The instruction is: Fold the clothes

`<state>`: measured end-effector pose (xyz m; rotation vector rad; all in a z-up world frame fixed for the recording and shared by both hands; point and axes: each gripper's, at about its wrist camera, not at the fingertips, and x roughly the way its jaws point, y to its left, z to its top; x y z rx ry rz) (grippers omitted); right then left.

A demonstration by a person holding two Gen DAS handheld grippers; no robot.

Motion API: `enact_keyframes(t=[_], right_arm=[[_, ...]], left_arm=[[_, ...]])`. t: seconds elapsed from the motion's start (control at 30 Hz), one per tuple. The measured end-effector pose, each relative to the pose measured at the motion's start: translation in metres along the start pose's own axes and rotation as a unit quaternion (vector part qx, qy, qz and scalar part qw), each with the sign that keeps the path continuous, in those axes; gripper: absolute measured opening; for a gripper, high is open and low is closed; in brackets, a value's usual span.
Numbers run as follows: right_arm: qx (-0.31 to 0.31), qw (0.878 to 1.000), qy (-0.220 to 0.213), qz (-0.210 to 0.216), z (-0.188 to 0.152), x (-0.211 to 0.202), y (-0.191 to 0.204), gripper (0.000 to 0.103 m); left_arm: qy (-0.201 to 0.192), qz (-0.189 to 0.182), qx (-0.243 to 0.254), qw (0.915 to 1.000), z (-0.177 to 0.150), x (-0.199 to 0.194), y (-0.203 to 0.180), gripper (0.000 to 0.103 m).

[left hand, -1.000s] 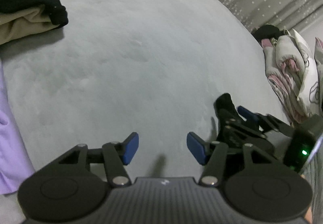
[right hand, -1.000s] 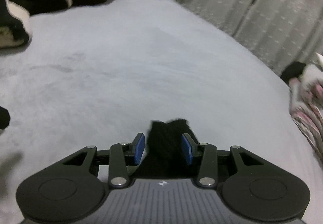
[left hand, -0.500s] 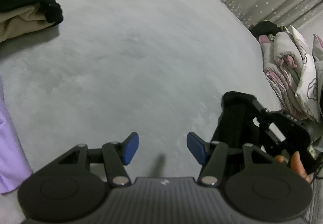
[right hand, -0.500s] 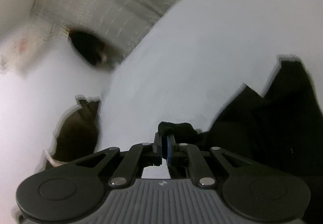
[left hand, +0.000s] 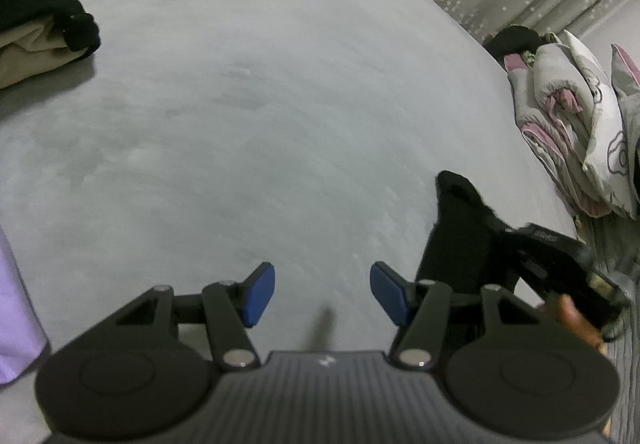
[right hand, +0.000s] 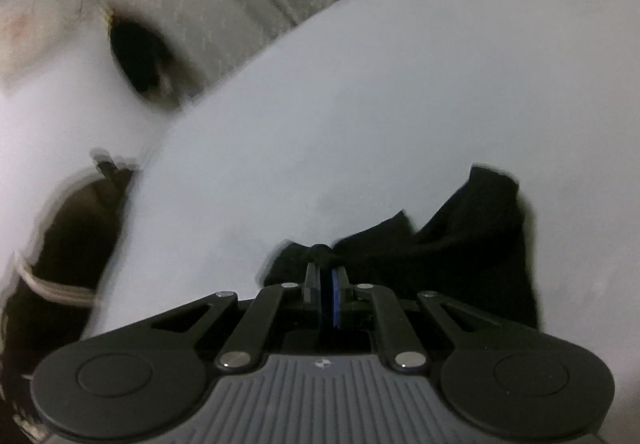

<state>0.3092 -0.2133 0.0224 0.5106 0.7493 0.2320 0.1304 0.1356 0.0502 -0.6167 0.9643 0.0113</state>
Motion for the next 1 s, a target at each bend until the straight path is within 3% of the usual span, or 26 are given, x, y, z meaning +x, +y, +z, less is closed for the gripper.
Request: enact_keyframes(t=[0.1,0.23,0.3,0.37,0.47,0.57,0.63,0.8,0.87,0.93,1.0], right_arm=[[-0.095,0.995,0.005,-0.04,-0.008,0.01,0.017,0.008],[-0.219,0.971,0.012,-0.092,-0.019,0.023,0.039,0.01],[-0.22,0.971,-0.017,-0.096,-0.017,0.01,0.042,0.017],[-0.205,0.972,-0.079,-0.083,-0.014,-0.016,0.044,0.024],[-0.197,0.975,-0.09,-0.052,-0.016,-0.036,0.045,0.024],[-0.223,0.973,-0.05,-0.034,-0.031,-0.022,0.053,0.024],[-0.213,0.976,0.026,-0.048,-0.04,0.003,0.037,0.022],[-0.175,0.984,-0.012,-0.035,-0.029,-0.007,0.027,0.024],[-0.168,0.985,-0.028,-0.026,-0.029,-0.017,0.026,0.033],[-0.178,0.98,0.042,-0.08,-0.032,0.007,0.02,0.036],[-0.204,0.975,0.03,-0.079,-0.032,-0.001,0.023,0.036]], left_arm=[[0.0,0.005,0.009,1.0,-0.003,0.002,-0.004,0.056],[0.001,0.009,0.006,0.9999,-0.003,0.002,-0.004,0.056],[0.001,0.007,0.006,1.0,-0.003,0.002,-0.003,0.056],[0.001,0.008,0.003,1.0,-0.003,0.002,-0.003,0.056],[0.002,0.011,0.006,0.9999,-0.005,0.004,-0.005,0.056],[0.003,0.013,0.016,0.9998,-0.008,0.006,-0.01,0.056],[0.005,0.013,0.02,0.9997,-0.009,0.007,-0.01,0.056],[0.01,0.01,0.025,0.9996,-0.009,0.007,-0.009,0.058],[0.012,0.01,0.028,0.9995,-0.009,0.007,-0.01,0.06],[0.014,0.008,0.033,0.9993,-0.01,0.007,-0.011,0.06],[0.016,0.007,0.038,0.9991,-0.012,0.007,-0.012,0.06]])
